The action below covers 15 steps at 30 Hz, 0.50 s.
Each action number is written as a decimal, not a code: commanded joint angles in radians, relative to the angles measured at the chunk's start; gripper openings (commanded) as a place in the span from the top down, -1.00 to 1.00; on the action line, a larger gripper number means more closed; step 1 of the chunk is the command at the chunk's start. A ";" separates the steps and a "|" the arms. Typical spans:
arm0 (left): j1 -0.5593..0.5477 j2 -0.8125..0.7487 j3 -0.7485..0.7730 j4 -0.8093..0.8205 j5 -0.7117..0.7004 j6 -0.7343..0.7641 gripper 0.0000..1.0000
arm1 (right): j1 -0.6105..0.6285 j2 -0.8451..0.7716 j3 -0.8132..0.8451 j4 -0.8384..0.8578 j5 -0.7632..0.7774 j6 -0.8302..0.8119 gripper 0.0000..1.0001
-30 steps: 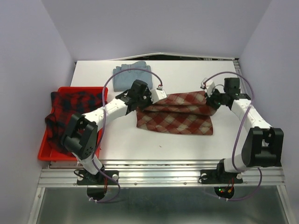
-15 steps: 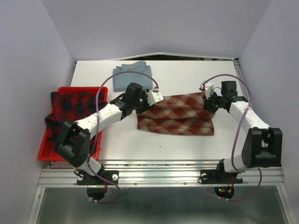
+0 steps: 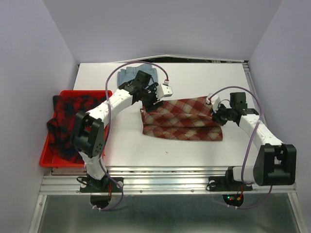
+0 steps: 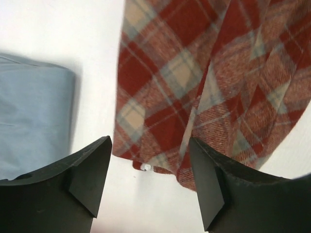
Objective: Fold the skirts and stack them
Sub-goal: Fold the skirt
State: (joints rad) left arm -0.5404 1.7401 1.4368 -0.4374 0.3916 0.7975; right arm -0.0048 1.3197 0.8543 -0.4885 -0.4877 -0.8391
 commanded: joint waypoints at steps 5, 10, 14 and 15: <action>-0.001 0.076 0.053 -0.250 0.070 0.103 -0.32 | 0.017 -0.094 -0.109 -0.041 -0.011 -0.127 0.99; -0.007 0.036 -0.035 -0.288 0.116 0.138 0.16 | 0.017 -0.108 -0.109 -0.087 -0.026 -0.143 0.90; -0.013 -0.023 -0.127 -0.248 0.105 0.135 0.42 | 0.017 -0.132 -0.118 -0.101 -0.025 -0.159 0.65; -0.016 -0.034 -0.156 -0.239 0.105 0.134 0.42 | 0.017 -0.143 -0.120 -0.110 -0.023 -0.169 0.49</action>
State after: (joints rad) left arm -0.5442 1.8065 1.3460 -0.6537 0.4664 0.9104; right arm 0.0025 1.2221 0.7399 -0.5621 -0.4976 -0.9661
